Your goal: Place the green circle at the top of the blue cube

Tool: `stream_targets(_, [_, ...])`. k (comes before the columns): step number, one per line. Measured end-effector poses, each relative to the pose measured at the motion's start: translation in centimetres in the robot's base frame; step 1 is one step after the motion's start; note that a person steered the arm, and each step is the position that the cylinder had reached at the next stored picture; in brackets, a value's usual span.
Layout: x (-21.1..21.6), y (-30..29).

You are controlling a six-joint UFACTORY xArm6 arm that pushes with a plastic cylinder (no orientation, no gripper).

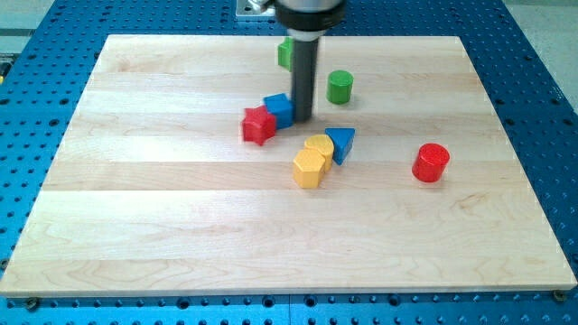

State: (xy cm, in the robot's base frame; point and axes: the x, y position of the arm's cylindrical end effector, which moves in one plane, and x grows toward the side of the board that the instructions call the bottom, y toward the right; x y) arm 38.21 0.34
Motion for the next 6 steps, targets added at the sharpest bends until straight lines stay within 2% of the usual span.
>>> stream_targets(1, [0.2, 5.9])
stream_targets(2, [-2.6, 12.0])
stream_targets(3, [-5.8, 12.9])
stream_targets(4, [-5.7, 8.4])
stream_targets(5, [-2.3, 1.9])
stream_targets(6, [-4.2, 4.4])
